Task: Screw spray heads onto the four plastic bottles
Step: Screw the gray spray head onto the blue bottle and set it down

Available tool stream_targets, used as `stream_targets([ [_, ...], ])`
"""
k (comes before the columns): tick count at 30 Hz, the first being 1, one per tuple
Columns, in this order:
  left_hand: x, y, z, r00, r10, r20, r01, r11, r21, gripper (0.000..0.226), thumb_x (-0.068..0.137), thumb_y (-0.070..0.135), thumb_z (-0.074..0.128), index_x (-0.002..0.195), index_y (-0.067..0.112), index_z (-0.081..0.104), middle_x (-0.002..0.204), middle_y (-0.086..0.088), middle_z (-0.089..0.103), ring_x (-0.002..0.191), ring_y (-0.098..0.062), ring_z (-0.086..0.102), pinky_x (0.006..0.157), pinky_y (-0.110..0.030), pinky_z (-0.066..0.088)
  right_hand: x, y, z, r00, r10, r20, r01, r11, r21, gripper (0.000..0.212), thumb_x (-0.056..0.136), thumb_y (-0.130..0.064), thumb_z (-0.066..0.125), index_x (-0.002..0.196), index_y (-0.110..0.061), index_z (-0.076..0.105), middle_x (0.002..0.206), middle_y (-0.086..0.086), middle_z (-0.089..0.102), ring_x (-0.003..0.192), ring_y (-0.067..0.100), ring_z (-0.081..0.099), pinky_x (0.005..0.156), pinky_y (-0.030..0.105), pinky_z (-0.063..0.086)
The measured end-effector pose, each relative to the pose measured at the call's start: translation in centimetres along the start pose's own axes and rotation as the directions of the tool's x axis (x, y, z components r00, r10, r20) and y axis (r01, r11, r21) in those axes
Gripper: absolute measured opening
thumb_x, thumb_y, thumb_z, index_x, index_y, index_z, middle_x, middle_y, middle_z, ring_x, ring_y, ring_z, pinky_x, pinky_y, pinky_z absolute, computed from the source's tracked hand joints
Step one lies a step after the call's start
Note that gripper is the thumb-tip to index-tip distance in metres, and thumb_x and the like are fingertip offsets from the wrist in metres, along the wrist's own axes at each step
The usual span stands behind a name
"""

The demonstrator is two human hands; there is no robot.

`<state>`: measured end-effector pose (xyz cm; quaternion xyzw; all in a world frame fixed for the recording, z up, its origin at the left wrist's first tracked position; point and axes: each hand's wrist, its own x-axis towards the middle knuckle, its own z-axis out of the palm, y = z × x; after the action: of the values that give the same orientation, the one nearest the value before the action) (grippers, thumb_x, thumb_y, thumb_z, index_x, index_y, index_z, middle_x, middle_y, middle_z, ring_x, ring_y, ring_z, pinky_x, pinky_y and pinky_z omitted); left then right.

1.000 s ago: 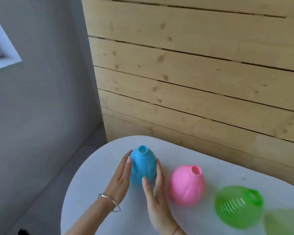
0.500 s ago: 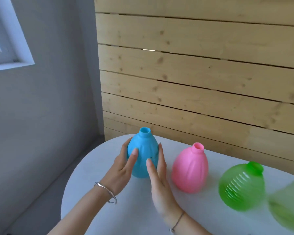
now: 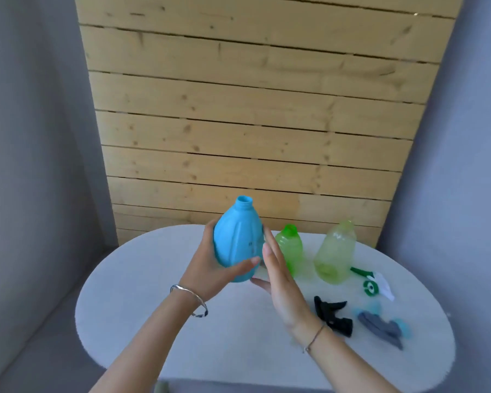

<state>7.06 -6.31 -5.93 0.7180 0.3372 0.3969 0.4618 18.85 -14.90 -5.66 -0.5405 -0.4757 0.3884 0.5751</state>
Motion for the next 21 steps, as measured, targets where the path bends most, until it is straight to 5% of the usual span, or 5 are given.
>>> stream_targets([
  [3,-0.9,-0.1,2.6,1.0,0.017,-0.016,-0.017,1.0,0.018,0.086,0.056,0.042,0.087,0.126,0.034,0.038,0.115,0.013,0.057,0.104,-0.006,0.06,0.076,-0.023,0.055,-1.9,-0.4,-3.4,1.0,0.012,0.01,-0.012,0.999,-0.036,0.056,0.079,-0.066,0.027,0.134,-0.056,0.031,0.144,-0.022,0.037,0.131,0.004,0.042,0.103,0.035,0.044],
  [6,-1.8,-0.9,4.8,1.0,0.017,0.017,-0.017,1.0,0.003,0.082,0.047,0.053,0.085,0.116,0.04,0.044,0.108,0.015,0.061,0.096,0.0,0.062,0.07,-0.019,0.055,-3.1,0.2,-7.1,0.998,0.07,0.009,-0.069,0.996,-0.064,0.055,0.079,-0.064,0.033,0.132,-0.049,0.041,0.136,-0.015,0.049,0.123,0.01,0.053,0.102,0.039,0.047],
  [10,-2.1,-1.9,7.6,0.997,-0.015,0.069,0.018,0.999,-0.05,0.085,0.045,0.054,0.085,0.118,0.041,0.044,0.109,0.014,0.063,0.092,0.007,0.061,0.068,-0.015,0.054,-3.8,2.4,-13.3,0.967,0.032,-0.251,-0.087,0.974,-0.211,0.029,0.088,-0.04,0.056,0.116,-0.033,0.059,0.126,-0.004,0.061,0.117,0.012,0.058,0.099,0.033,0.048],
  [13,-1.7,-2.2,9.6,0.997,-0.003,0.08,0.007,0.999,-0.05,0.079,0.049,0.047,0.088,0.112,0.047,0.041,0.112,0.017,0.059,0.096,0.008,0.059,0.069,-0.014,0.053,-4.3,4.3,-18.1,0.95,0.066,-0.305,-0.192,0.894,-0.405,0.031,0.086,-0.028,0.065,0.117,-0.024,0.06,0.122,-0.007,0.061,0.118,0.013,0.055,0.099,0.026,0.041],
  [21,-1.3,-3.7,12.7,0.992,0.003,0.122,-0.005,1.0,0.02,0.086,0.051,0.045,0.089,0.122,0.031,0.043,0.111,0.012,0.059,0.099,-0.002,0.06,0.072,-0.019,0.052,-6.0,8.6,-24.7,0.914,0.209,-0.349,-0.393,0.675,-0.625,0.043,0.071,-0.041,0.078,0.109,-0.026,0.063,0.113,-0.012,0.057,0.107,0.006,0.049,0.087,0.019,0.034],
])
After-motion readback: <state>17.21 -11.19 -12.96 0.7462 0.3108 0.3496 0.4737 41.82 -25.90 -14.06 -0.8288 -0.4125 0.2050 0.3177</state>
